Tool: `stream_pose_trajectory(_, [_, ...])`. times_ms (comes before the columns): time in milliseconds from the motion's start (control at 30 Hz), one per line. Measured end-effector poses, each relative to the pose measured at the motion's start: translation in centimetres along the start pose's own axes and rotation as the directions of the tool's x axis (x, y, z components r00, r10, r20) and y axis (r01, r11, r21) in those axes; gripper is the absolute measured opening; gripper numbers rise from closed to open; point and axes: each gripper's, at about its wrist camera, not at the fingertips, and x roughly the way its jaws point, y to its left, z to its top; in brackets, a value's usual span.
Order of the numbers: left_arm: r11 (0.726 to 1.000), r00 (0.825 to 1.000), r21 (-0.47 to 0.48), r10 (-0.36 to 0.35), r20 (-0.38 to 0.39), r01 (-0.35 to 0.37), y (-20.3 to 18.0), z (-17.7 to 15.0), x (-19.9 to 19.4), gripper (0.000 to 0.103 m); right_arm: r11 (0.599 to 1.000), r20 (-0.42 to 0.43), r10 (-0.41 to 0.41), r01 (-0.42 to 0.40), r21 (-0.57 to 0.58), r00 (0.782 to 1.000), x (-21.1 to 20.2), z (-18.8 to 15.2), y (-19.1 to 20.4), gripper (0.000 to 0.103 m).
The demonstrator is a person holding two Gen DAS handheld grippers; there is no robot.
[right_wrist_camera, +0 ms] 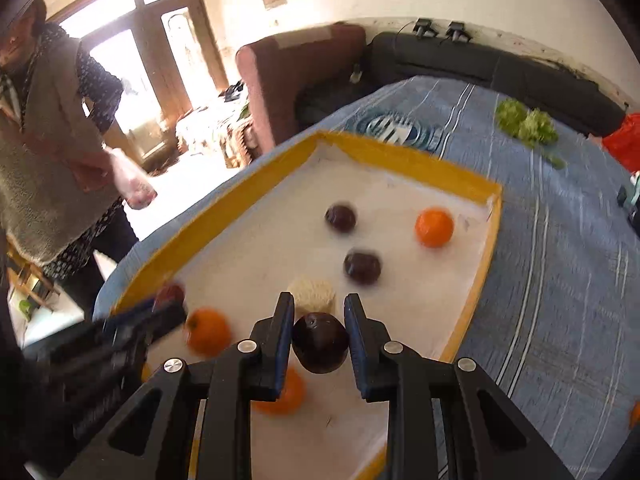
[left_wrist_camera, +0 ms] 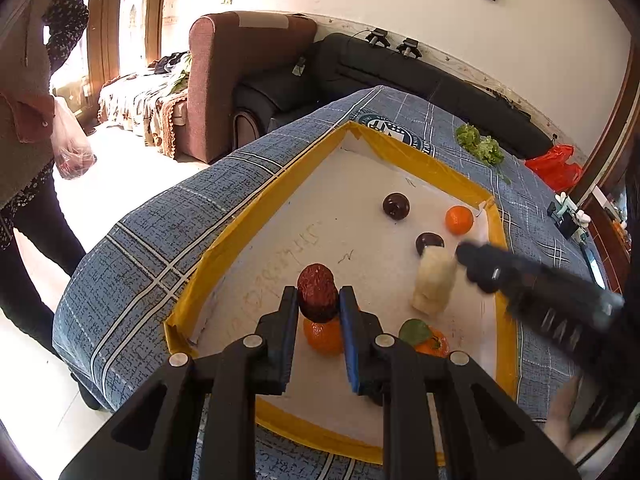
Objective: Organize fruits
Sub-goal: 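Carry the date and plum into the tray and open both grippers, then withdraw both open grippers toward the last orange and pale cube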
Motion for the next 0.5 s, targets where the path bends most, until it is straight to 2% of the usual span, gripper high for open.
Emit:
stream_pose_trajectory(100, [1.000, 1.000, -0.003, -0.009, 0.007, 0.009, 0.2, 0.0, -0.3, 0.020, 0.998, 0.024, 0.045, -0.046, 0.038, 0.999, -2.0, 0.2, -1.2, 0.029])
stream_pose_trajectory(167, [1.000, 1.000, 0.000, -0.015, 0.005, 0.015, 0.0, 0.0, 0.0, 0.020, 0.997, 0.008, 0.066, -0.066, 0.034, 0.998, -2.8, -0.8, -1.1, 0.029])
stream_pose_trajectory(267, [1.000, 1.000, 0.018, -0.024, -0.012, 0.024, -0.9, -0.4, 0.7, 0.020, 0.996, -0.048, 0.084, -0.083, 0.008, 0.995, -2.4, -3.2, -0.3, 0.030])
stream_pose_trajectory(400, [0.999, 1.000, 0.033, -0.009, -0.008, 0.009, -1.4, -0.6, 0.8, 0.020, 0.997, -0.093, 0.068, -0.071, -0.031, 0.993, -0.8, -5.5, 0.8, 0.030])
stream_pose_trajectory(467, [0.999, 1.000, 0.034, -0.005, 0.000, 0.005, -1.4, -0.6, 0.5, 0.026, 0.997, -0.089, 0.074, -0.076, -0.024, 0.993, -0.5, -5.9, 0.8, 0.030])
stream_pose_trajectory(500, [0.999, 1.000, 0.033, -0.005, 0.003, 0.005, -1.5, -0.6, 0.4, 0.032, 0.997, -0.085, 0.074, -0.076, -0.021, 0.994, -0.7, -6.0, 0.7, 0.031])
